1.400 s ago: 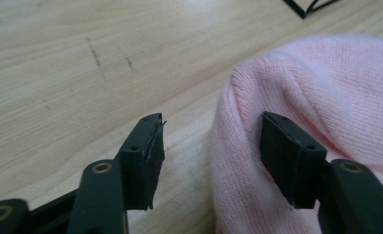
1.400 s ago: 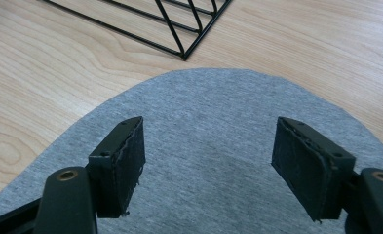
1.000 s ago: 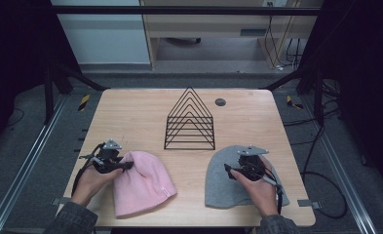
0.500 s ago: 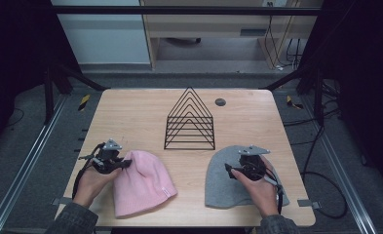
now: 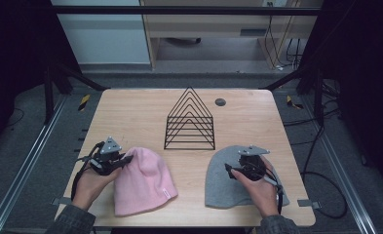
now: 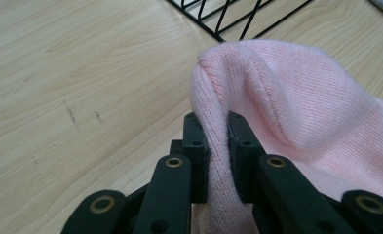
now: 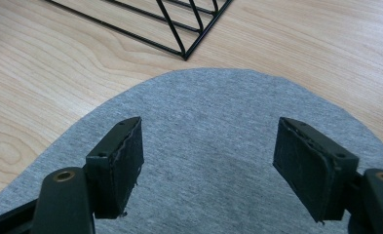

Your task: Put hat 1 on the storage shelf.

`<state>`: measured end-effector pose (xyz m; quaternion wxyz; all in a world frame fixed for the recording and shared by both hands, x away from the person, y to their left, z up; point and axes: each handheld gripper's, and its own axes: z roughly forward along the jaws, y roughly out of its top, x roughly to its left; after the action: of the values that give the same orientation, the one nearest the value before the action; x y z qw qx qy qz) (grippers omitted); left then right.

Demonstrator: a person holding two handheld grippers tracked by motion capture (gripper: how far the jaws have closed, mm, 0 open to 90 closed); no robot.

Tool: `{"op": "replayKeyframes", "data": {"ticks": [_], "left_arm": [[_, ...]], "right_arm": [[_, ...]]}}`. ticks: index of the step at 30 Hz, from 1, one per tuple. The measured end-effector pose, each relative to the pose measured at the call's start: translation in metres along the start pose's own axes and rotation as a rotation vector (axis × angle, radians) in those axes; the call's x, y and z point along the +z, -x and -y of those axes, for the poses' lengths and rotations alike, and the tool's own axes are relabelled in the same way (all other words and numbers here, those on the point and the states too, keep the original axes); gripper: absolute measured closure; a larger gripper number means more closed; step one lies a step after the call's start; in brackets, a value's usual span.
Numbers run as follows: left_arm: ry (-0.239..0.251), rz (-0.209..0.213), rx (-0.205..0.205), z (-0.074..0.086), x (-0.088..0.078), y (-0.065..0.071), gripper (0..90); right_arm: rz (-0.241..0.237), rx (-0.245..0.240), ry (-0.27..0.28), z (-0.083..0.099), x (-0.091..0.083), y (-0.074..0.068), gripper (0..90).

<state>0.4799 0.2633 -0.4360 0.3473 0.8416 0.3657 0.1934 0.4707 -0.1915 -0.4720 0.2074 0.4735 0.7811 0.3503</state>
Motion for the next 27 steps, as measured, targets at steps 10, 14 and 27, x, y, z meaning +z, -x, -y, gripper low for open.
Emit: {"op": "replayKeyframes", "data": {"ticks": [10,14,27], "left_arm": [[0.062,0.021,0.034,-0.010,-0.017,0.008,81.0],[0.089,0.026,0.059,-0.018,-0.027,0.013,81.1],[0.115,0.048,0.156,-0.050,-0.041,0.032,81.1]], "right_arm": [[0.006,-0.012,0.003,0.000,-0.001,-0.001,26.6],[0.006,-0.010,0.004,-0.001,-0.001,-0.002,26.7],[0.033,-0.020,0.056,-0.005,-0.011,-0.006,27.0]]}}
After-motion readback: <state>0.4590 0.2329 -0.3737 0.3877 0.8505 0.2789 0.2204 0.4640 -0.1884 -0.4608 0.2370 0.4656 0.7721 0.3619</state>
